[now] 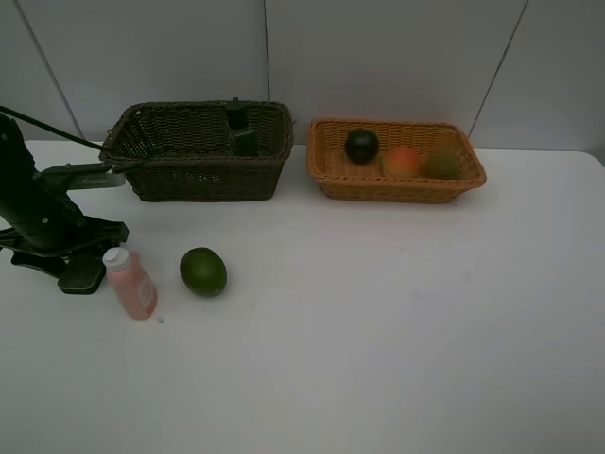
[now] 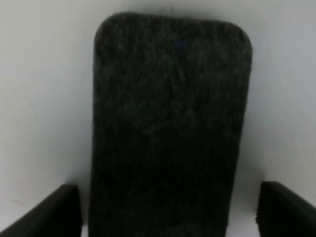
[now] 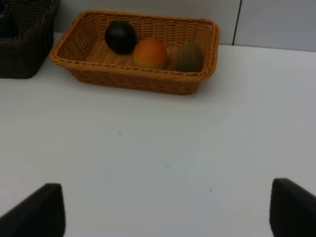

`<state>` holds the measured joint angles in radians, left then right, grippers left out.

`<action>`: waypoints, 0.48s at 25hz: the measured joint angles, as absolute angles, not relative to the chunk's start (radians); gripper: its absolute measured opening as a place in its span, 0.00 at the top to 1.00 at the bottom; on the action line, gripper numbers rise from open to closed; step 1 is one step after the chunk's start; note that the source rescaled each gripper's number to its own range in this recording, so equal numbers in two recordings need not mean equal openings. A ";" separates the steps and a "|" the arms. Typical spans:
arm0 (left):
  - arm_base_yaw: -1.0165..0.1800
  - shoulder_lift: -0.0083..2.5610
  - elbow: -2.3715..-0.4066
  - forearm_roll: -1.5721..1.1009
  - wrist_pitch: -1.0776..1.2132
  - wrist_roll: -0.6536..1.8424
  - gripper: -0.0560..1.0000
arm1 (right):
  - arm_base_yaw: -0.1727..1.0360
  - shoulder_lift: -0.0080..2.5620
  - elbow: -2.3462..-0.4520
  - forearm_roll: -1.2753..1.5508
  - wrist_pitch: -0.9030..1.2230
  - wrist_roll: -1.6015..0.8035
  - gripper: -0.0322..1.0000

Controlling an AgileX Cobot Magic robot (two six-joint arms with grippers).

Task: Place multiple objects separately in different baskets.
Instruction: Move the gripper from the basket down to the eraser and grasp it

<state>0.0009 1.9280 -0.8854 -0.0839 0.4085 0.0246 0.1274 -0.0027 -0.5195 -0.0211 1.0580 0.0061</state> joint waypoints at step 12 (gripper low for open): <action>0.001 1.928 -0.885 -0.083 0.414 0.020 0.57 | 0.127 -0.003 -0.519 -0.021 1.058 0.006 0.00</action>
<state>0.0009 1.9280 -0.8854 -0.0828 0.4137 0.0202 0.1274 -0.0027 -0.5195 -0.0211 1.0580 0.0061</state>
